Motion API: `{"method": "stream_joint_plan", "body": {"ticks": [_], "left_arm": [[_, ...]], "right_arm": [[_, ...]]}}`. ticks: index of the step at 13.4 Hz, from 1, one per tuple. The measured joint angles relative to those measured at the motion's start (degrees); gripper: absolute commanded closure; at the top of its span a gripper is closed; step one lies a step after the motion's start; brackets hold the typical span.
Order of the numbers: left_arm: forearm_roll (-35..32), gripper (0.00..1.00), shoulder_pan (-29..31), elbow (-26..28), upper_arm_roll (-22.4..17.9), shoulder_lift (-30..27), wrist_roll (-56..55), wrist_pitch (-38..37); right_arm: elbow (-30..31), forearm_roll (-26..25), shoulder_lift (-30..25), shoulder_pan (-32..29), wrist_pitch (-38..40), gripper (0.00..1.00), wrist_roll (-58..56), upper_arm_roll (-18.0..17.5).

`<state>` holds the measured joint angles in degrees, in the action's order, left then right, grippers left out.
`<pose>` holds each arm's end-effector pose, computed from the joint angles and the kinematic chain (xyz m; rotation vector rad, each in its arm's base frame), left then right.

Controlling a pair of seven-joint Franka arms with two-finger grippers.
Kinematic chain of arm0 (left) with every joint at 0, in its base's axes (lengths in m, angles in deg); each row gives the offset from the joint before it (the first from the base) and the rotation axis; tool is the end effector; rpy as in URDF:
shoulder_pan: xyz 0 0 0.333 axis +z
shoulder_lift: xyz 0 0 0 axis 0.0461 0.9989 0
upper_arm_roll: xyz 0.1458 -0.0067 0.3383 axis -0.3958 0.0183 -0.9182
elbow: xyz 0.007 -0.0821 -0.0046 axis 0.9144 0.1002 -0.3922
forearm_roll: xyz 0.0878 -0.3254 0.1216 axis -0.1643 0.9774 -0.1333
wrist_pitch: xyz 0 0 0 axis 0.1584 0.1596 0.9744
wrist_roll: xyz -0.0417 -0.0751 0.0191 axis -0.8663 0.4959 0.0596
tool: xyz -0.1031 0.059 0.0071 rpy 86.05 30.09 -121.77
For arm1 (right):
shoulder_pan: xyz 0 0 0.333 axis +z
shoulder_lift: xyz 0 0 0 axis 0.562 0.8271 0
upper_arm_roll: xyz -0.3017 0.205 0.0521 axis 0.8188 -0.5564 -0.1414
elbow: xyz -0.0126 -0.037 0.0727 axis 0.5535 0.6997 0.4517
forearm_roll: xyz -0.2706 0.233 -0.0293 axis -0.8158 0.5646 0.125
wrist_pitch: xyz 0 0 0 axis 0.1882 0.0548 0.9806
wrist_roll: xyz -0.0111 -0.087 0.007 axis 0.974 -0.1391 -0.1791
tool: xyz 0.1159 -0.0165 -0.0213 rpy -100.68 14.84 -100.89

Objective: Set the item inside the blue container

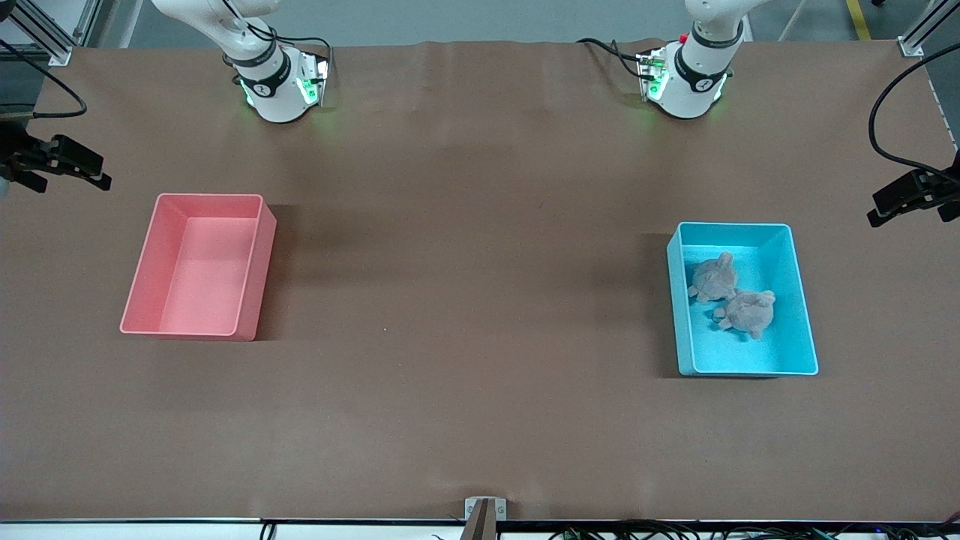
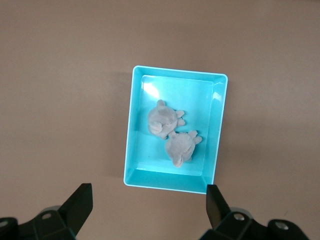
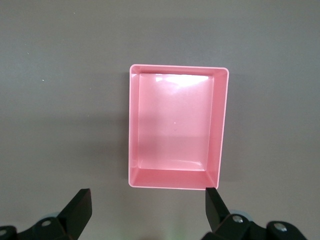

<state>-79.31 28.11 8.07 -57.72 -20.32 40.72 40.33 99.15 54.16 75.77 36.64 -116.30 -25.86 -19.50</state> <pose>0.5411 0.0247 0.6716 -3.1243 -0.0922 -0.0847 0.4757 -0.0476 0.6559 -3.1233 -0.0269 0.0566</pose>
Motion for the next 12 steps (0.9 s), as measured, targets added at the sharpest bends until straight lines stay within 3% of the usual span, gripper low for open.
{"method": "stream_joint_plan", "body": {"ticks": [2,5,7,12], "left_arm": [[0.01,0.0,-4.93,-0.11,-4.08,0.02,-0.17,0.03],[0.82,0.0,-20.83,-0.25,-19.93,0.04,-0.27,0.06],[2.21,0.0,-26.9,-0.32,-26.59,0.03,-0.27,0.06],[2.37,0.0,-28.06,-0.38,-28.36,0.03,-0.27,0.06]], "right_arm": [[0.0,-0.01,-0.02,-0.01,0.0,0.0,0.0,0.08],[0.0,-0.02,-0.03,-0.05,0.0,0.0,0.0,0.27],[0.0,-0.02,-0.03,-0.06,0.0,0.0,0.01,0.29],[0.0,-0.02,-0.03,-0.07,0.0,0.0,0.01,0.32]]}}
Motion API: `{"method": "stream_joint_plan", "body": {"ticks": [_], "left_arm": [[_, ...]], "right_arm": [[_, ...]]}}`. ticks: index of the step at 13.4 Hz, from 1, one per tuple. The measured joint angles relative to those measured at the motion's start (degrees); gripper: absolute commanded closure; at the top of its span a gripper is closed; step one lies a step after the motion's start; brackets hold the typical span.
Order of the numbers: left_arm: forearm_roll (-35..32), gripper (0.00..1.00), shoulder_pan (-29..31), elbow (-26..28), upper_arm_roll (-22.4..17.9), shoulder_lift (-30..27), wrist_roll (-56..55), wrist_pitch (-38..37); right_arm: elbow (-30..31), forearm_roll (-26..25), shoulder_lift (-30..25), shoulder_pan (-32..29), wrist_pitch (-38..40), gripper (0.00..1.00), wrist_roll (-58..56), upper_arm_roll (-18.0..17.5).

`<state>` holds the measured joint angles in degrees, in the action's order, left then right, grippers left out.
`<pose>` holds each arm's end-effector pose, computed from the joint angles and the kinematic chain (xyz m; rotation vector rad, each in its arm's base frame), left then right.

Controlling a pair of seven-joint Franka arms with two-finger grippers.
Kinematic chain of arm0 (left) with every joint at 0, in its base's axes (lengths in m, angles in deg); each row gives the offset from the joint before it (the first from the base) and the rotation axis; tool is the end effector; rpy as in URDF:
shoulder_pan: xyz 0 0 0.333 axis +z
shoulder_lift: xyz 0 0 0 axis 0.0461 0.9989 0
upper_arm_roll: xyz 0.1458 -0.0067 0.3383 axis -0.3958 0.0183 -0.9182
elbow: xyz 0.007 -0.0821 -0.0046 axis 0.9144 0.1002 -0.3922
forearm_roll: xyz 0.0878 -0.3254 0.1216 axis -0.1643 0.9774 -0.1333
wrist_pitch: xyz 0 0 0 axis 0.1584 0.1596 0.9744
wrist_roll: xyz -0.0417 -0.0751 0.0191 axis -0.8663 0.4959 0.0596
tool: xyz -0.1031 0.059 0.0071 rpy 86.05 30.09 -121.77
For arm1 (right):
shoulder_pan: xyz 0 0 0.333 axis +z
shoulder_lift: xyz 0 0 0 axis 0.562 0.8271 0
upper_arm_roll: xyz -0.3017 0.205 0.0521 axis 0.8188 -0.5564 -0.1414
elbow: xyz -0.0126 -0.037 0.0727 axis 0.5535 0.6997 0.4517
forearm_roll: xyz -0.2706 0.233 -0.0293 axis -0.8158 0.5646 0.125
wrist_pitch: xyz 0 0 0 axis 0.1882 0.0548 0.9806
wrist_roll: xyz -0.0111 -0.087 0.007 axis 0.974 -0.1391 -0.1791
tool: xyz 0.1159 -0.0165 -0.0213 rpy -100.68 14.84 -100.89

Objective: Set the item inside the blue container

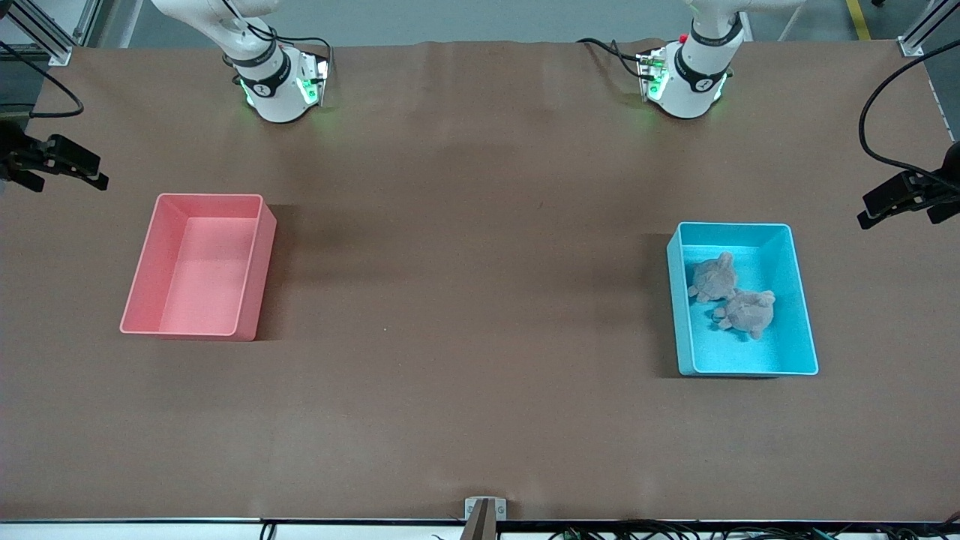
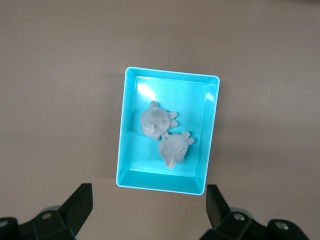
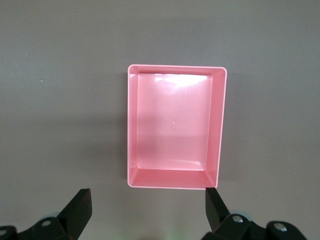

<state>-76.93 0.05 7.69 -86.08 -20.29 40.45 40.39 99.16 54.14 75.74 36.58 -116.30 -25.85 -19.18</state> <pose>0.5434 0.0138 0.6721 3.1372 0.1067 0.0892 0.4752 -0.0509 0.6560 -3.1230 -0.0163 0.0561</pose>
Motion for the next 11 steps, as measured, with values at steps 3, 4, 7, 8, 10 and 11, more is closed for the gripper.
{"method": "stream_joint_plan", "body": {"ticks": [3,4,7,8,10,11], "left_arm": [[0.0,0.0,0.0,-0.3,0.0,-0.01,0.0,0.47],[0.0,0.0,0.0,-0.49,0.0,-0.05,0.0,0.68],[0.0,0.0,-0.03,-0.76,0.01,-0.54,0.0,0.92],[0.0,0.0,-0.06,-0.57,0.06,-1.08,0.0,0.86],[0.0,0.0,-0.12,0.43,0.25,-2.51,0.0,0.78],[0.0,0.0,-0.16,0.88,0.4,-3.08,0.0,0.71]], "right_arm": [[0.0,0.0,0.0,0.0,0.0,0.0,0.0,0.0],[0.0,0.0,0.0,0.0,0.0,0.0,0.0,0.0],[0.0,0.0,0.0,0.0,0.0,0.0,0.0,0.01],[0.0,0.0,0.0,0.0,0.0,0.0,0.0,0.02],[0.0,0.0,-0.01,-0.01,0.0,0.0,0.01,0.08],[0.0,0.0,-0.01,-0.01,0.0,0.0,0.01,0.11]]}}
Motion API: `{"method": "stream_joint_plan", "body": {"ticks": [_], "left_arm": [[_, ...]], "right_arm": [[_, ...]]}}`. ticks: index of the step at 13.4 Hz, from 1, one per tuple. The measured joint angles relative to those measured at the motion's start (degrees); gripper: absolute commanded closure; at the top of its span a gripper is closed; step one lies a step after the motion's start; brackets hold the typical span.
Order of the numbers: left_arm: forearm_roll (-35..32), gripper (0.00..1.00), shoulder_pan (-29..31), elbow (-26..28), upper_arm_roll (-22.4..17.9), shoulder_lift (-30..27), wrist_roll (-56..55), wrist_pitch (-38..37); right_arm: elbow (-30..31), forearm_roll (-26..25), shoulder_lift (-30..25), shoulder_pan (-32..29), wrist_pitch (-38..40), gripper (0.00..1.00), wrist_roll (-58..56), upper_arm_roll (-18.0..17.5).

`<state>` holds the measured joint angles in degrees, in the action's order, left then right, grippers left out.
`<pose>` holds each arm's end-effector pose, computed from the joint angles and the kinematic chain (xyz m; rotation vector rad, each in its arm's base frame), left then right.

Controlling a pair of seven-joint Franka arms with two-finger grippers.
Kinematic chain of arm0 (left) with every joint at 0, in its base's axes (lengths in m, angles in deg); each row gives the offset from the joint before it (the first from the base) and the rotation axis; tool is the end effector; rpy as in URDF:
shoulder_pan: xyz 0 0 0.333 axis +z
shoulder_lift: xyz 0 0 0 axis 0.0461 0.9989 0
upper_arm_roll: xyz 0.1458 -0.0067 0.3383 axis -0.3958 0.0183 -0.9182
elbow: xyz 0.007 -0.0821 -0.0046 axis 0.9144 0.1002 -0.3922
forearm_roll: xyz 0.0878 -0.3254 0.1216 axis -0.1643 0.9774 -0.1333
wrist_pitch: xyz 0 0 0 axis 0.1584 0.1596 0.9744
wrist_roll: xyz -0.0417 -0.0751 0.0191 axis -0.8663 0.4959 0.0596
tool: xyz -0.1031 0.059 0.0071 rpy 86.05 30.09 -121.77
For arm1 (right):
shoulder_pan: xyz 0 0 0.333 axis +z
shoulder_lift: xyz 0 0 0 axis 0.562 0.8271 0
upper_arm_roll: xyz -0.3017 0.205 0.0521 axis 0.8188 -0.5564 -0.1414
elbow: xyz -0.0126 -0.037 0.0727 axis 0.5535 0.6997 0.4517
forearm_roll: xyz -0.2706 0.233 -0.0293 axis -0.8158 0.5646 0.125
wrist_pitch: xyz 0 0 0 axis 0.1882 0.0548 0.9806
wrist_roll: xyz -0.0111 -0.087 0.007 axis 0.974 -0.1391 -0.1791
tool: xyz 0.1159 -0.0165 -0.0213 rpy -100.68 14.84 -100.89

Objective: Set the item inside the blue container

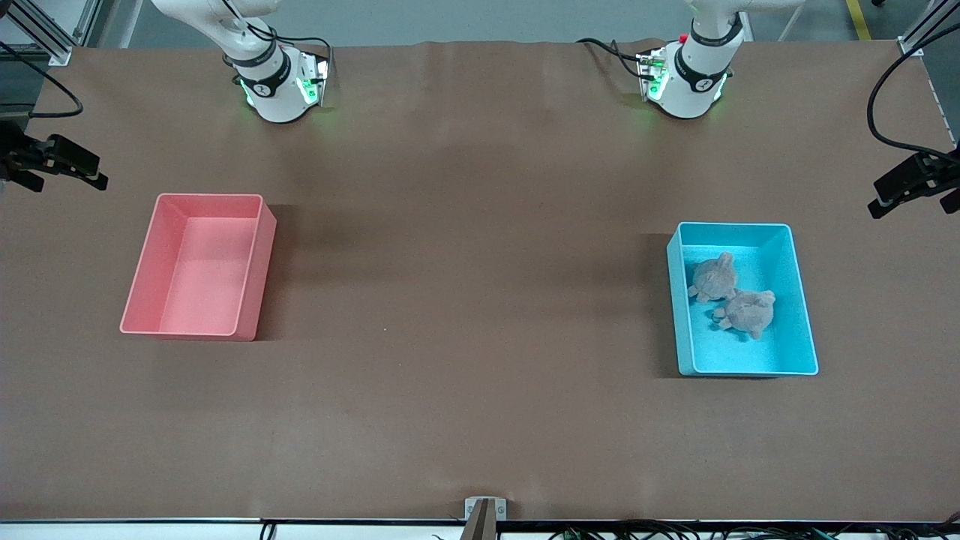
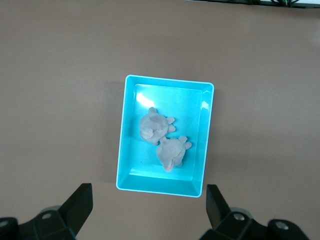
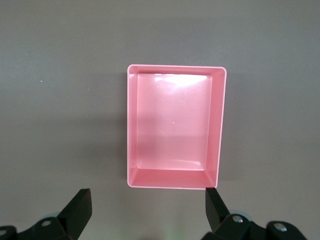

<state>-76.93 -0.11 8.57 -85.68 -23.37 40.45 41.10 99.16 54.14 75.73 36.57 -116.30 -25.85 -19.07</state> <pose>0.5258 0.0096 0.6951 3.1297 0.0914 0.1683 0.4750 -0.0520 0.6561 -3.1228 -0.0131 0.0558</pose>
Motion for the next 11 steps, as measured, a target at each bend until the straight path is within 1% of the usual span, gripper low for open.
{"method": "stream_joint_plan", "body": {"ticks": [4,11], "left_arm": [[0.0,0.0,-0.3,1.12,0.39,-0.34,0.0,-0.02],[0.0,0.0,-0.31,1.25,0.41,-0.34,0.0,-0.02]], "right_arm": [[0.0,0.0,-0.01,0.0,0.0,0.0,0.0,0.02],[-0.02,-0.01,-0.01,-0.01,-0.08,0.0,0.04,0.02]]}}
